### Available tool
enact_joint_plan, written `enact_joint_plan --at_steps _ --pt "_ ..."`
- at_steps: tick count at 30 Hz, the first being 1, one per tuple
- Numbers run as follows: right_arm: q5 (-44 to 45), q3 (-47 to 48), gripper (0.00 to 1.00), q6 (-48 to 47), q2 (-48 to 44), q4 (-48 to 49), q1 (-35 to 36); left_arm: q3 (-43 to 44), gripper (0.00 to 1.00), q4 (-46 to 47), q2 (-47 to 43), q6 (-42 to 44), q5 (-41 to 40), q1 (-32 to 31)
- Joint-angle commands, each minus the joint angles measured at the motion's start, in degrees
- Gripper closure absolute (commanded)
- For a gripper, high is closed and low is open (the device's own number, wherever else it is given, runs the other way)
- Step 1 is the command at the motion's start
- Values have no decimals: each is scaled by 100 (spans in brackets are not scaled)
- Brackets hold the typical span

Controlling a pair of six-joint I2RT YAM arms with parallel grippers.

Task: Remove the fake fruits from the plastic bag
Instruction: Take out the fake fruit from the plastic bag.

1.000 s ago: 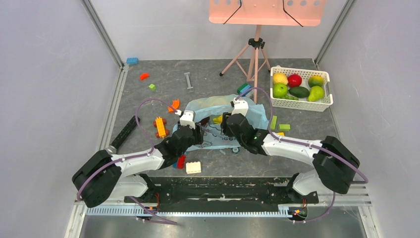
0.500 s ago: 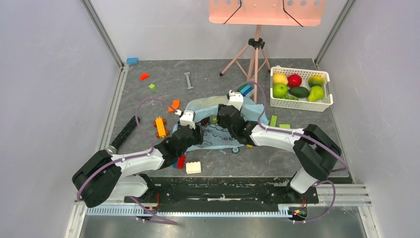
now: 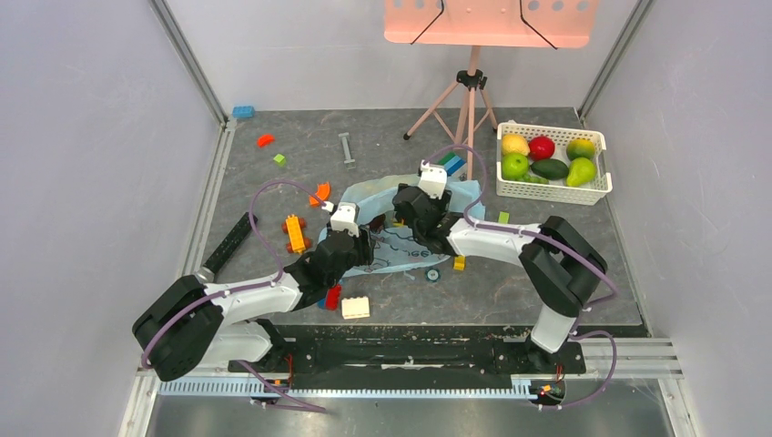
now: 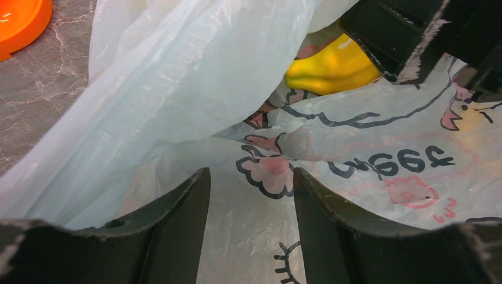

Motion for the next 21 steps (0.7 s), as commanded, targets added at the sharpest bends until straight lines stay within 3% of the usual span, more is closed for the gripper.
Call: enact_joint_plan --at_steps 1,13,21 --pt "397 436 21 155 252 -391 -63 180 39 95 -47 259 -117 -13" --pt "198 897 24 199 891 -988 -208 185 39 98 -16 254 -88 -13" --pt "241 814 49 173 819 -1002 -214 189 39 97 -18 250 -89 -13"
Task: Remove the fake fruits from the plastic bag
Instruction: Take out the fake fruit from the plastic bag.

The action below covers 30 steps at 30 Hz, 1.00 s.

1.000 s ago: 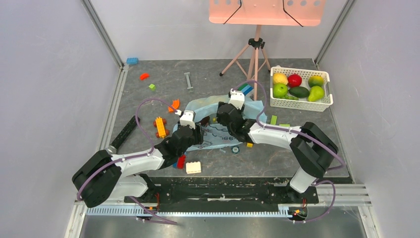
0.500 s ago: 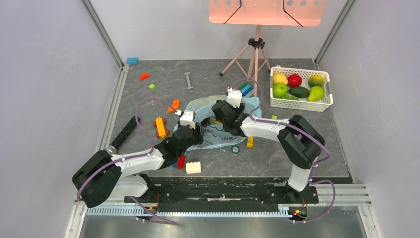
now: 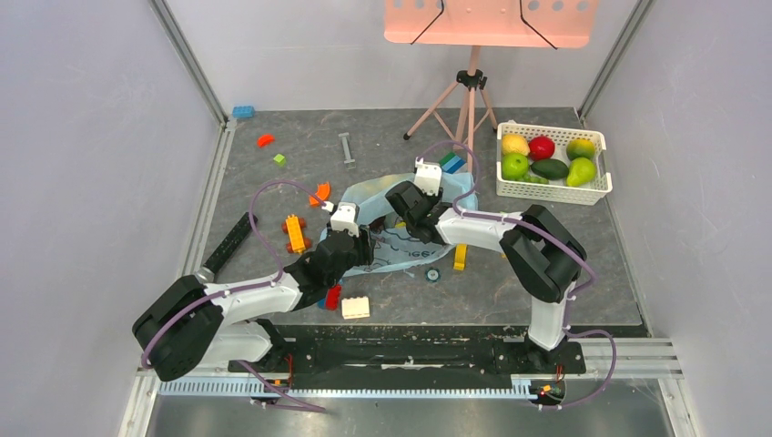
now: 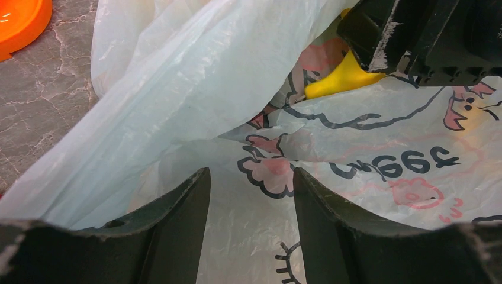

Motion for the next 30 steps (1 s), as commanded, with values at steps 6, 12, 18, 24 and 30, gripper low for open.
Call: enact_joint_plan --at_steps 6,12,18,24,30 --pt "70 -347 75 83 -442 61 -22 186 39 98 -20 250 -91 -13" --pt "-16 -623 81 1 -1068 208 -23 198 39 91 -6 262 -90 -13" --pt "-192 -806 81 -49 -1637 390 -22 201 39 94 8 258 -82 -13" --pt "-399 -972 81 0 -2035 590 -32 207 39 97 3 260 -55 -13" --pt "-1001 -1249 81 -42 -2420 899 -91 206 39 98 5 268 -60 -13"
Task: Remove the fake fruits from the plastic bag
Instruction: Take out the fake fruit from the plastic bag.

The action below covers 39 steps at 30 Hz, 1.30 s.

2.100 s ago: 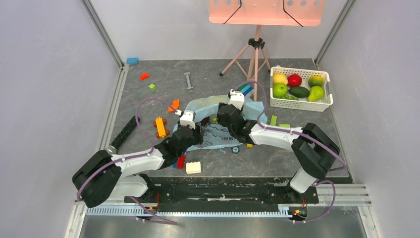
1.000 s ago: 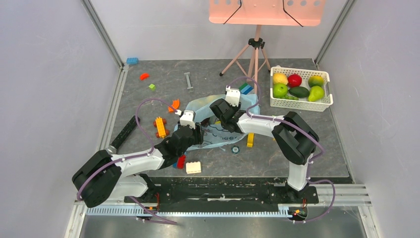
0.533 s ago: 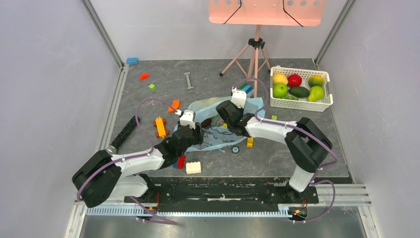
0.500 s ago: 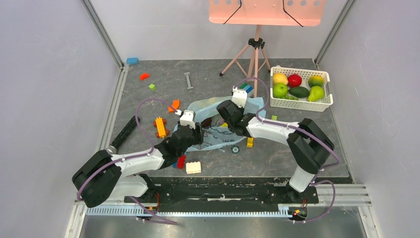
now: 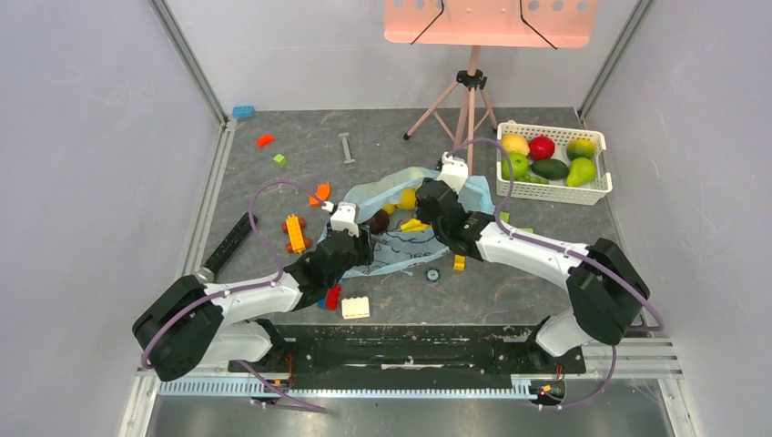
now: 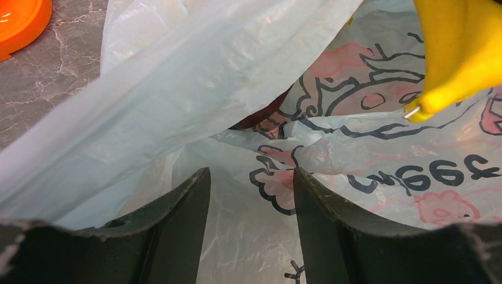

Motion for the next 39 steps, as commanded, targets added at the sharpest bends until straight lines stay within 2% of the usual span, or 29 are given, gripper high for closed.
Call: enact_joint_plan --at_steps 1,11,19,24,31,39 --pt "-576 -190 81 -19 -441 510 -78 207 39 89 7 267 -59 -8" --pt "-2286 -747 78 -65 -900 948 -170 216 39 83 25 267 -51 -13" --pt "-3581 -882 76 -559 -1169 727 -170 224 39 87 41 267 -57 -13" --pt "-4248 -714 76 -1076 -1303 30 -166 218 39 85 43 276 -75 -13" --pt "-4516 -757 76 -1541 -1735 -749 -162 232 39 87 76 276 -83 -15" --pt "-4083 -416 77 -1832 -2288 -1644 -162 230 39 86 102 281 -92 -13"
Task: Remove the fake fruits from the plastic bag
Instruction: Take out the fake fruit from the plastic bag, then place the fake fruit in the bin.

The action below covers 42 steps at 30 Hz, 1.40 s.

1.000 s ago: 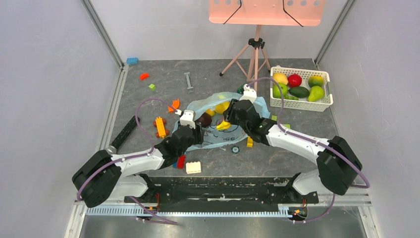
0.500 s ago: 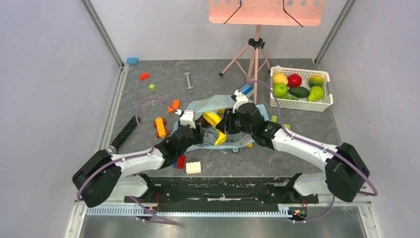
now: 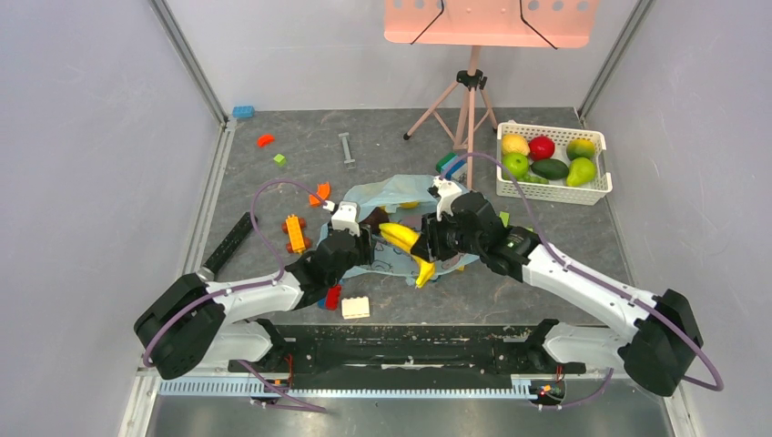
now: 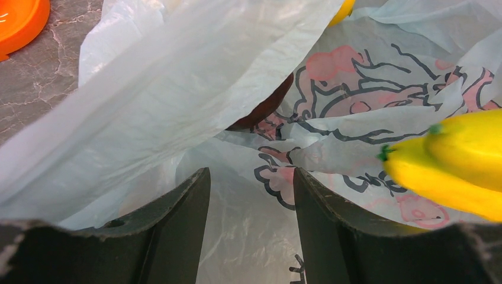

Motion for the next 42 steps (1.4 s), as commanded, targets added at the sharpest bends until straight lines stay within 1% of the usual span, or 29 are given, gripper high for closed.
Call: enact_joint_plan --at_steps 1,4,10,14,15,19,25,29,33,37,42 --pt "356 511 77 -317 -403 -640 -6 187 39 90 30 276 -93 -11" --pt "645 735 77 -379 -652 -857 -7 185 39 89 25 274 -93 -13" --pt "843 1183 78 -480 -1029 -919 -15 187 39 90 15 275 -97 -13" --pt "866 1742 79 -629 -835 -1204 -106 184 39 77 7 274 -93 -13" --pt "997 1901 79 -635 -764 -1294 -160 183 39 82 4 274 -101 -13" --pt "1148 2434 81 -623 -470 -1552 -505 178 39 83 -6 279 -130 -13" --pt "1127 2926 81 -681 -347 -1615 -1265 182 38 71 5 265 -112 -13" --pt "1123 2990 81 -725 -349 -1619 -1941 176 38 74 -3 266 -119 -8" --pt "1083 2780 81 -721 -295 -1497 -2666 172 37 72 3 251 -111 -13" --pt "641 2389 81 -564 -68 -1100 -3540 196 35 68 26 242 -79 -13" --pt "725 2025 81 -358 65 -610 -4274 165 34 70 -17 241 -115 -11"
